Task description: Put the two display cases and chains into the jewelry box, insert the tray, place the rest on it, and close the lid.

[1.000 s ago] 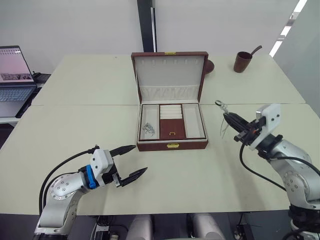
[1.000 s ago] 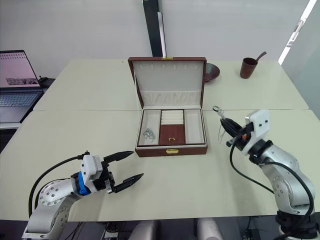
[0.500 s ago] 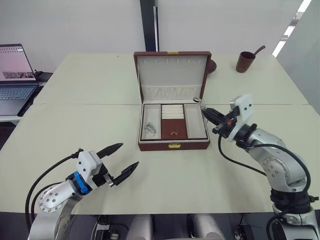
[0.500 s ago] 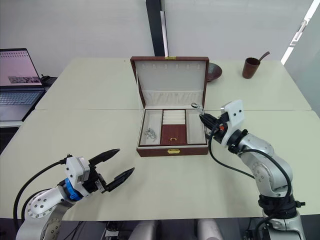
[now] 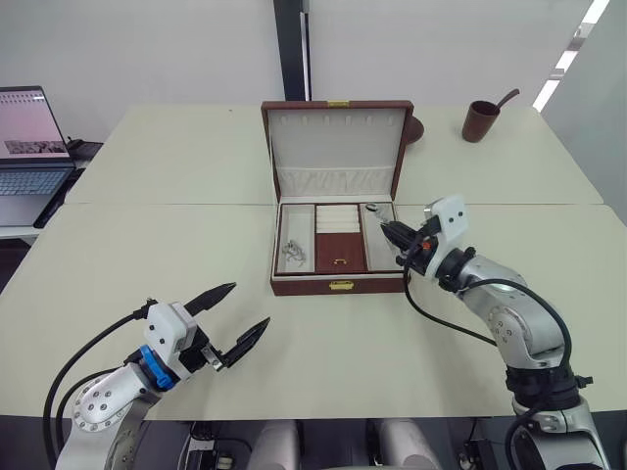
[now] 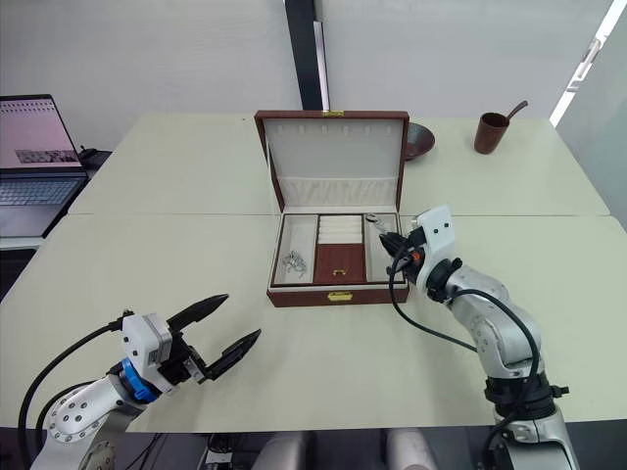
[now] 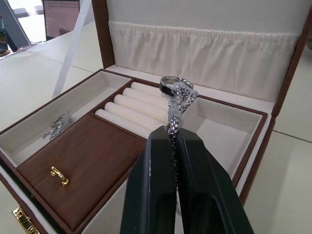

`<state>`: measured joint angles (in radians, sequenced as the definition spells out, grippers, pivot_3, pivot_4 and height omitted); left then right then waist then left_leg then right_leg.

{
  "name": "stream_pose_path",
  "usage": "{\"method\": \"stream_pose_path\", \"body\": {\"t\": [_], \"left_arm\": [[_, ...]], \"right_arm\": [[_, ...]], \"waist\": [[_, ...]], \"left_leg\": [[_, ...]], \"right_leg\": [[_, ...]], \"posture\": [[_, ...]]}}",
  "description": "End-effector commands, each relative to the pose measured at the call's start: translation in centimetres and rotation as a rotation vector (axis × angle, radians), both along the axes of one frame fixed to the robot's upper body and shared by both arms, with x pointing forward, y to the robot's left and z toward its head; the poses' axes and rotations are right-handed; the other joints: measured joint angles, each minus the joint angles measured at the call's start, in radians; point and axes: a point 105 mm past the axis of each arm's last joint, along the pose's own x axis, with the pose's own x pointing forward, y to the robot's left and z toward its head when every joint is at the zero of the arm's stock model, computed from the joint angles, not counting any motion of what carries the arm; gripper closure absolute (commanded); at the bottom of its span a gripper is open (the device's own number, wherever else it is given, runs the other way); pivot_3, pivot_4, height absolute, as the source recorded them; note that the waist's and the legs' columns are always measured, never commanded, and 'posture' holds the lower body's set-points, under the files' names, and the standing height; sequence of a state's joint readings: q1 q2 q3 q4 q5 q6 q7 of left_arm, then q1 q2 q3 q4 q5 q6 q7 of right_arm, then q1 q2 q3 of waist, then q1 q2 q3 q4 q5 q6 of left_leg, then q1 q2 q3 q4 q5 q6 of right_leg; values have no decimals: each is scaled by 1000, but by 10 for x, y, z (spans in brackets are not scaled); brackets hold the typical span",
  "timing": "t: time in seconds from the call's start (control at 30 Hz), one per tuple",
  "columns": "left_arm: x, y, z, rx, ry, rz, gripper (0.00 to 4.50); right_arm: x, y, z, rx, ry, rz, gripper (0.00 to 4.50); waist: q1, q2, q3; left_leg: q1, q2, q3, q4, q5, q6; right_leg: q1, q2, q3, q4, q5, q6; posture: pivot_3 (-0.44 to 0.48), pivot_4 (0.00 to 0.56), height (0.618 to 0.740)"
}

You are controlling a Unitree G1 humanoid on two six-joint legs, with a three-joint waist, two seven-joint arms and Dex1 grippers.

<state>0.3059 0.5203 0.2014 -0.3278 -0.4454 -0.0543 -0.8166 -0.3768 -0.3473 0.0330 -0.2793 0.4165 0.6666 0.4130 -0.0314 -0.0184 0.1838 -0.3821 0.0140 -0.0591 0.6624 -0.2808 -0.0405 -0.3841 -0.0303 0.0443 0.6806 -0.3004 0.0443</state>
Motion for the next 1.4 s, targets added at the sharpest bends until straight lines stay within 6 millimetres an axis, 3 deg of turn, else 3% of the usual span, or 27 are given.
{"method": "stream_pose_path", "body": {"t": [0.03, 0.27, 0.63, 0.83, 1.03, 1.27, 1.4], "left_arm": [[-2, -5, 8, 3, -37, -9, 0], [-1, -7, 8, 1, -38, -12, 0], [2, -7, 10, 1, -41, -16, 0], [7, -2, 11, 6, -43, 5, 0], [17, 23, 13, 8, -7, 80, 0], [35, 94, 20, 20, 12, 306, 0], [39, 125, 19, -8, 24, 437, 0]], "right_arm": [[0, 2, 11, 1, -47, -5, 4484], [1, 0, 6, 20, -15, -25, 4484], [0, -5, 16, 73, -39, -32, 1761], [-4, -26, 20, 79, -64, -37, 17], [-15, -72, 19, -6, -135, 7, 17], [-18, -139, -9, -174, -56, -11, 17], [-16, -164, -22, -205, -29, -71, 17]], "waist": [[0, 0, 0], [0, 0, 0], [0, 0, 0], [0, 0, 0], [2, 0, 0], [-2, 0, 0], [-3, 0, 0]], "left_leg": [[0, 0, 0, 0, 0, 0], [0, 0, 0, 0, 0, 0], [0, 0, 0, 0, 0, 0], [0, 0, 0, 0, 0, 0], [0, -1, 1, 0, 0, 0], [1, 0, 5, 0, 0, 0], [1, 0, 6, 0, 0, 0]], "right_leg": [[0, 0, 0, 0, 0, 0], [0, 0, 0, 0, 0, 0], [0, 0, 0, 0, 0, 0], [0, 0, 0, 0, 0, 0], [0, 0, 0, 0, 0, 0], [1, 3, 0, 0, 0, 0], [0, 3, 2, 0, 0, -1]], "posture": [[0, 150, 740], [0, 150, 740], [0, 150, 740], [0, 150, 740], [0, 150, 740], [0, 150, 740], [0, 150, 740]]}}
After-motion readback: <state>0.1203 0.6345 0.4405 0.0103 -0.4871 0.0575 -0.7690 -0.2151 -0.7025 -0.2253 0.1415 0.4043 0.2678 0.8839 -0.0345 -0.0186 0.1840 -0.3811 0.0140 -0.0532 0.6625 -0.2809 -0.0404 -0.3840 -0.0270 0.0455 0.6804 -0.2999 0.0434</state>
